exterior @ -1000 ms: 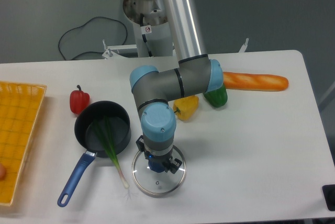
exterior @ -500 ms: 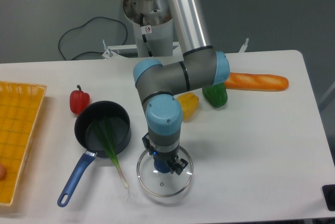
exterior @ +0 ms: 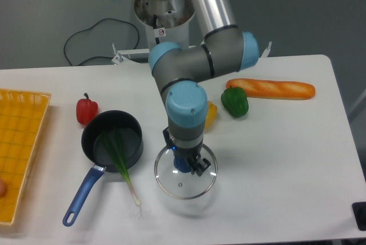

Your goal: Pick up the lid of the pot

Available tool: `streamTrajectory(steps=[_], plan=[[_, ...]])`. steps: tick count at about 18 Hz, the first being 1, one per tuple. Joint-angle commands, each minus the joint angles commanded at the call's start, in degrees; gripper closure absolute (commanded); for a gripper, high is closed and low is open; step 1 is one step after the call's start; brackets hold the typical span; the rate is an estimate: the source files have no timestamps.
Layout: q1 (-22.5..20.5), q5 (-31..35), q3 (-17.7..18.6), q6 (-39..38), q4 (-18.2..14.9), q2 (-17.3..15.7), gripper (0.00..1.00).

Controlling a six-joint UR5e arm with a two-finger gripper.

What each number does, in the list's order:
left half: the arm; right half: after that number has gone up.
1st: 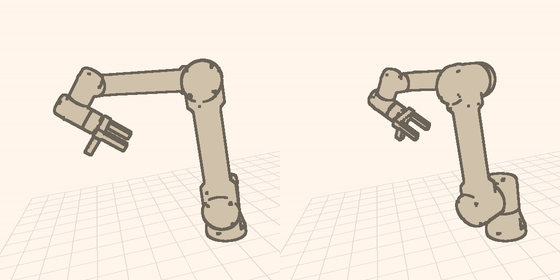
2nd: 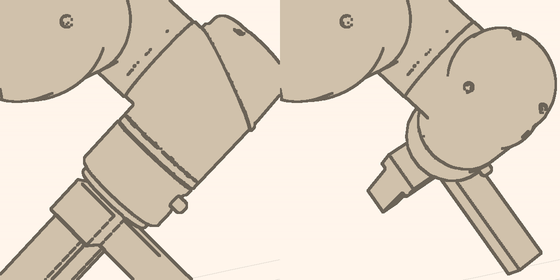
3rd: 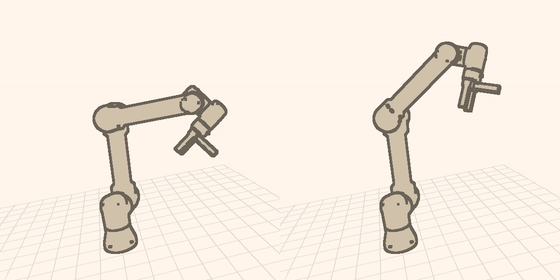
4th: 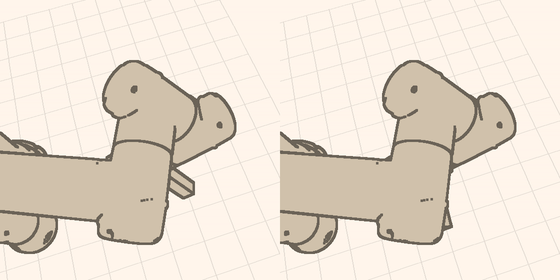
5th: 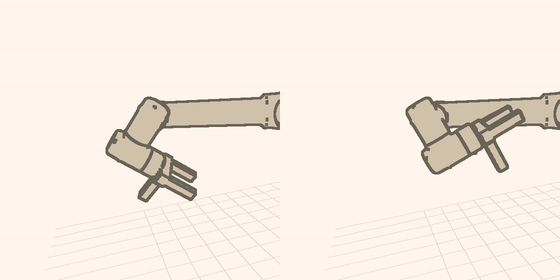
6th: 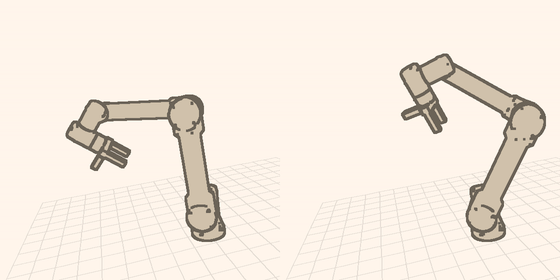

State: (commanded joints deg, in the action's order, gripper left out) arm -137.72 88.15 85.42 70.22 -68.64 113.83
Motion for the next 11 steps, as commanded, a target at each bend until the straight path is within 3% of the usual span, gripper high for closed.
streamTrajectory(steps=[11], plan=[[-0.70,-0.09,2.03,0.53,-0.97,-2.64,0.64]])
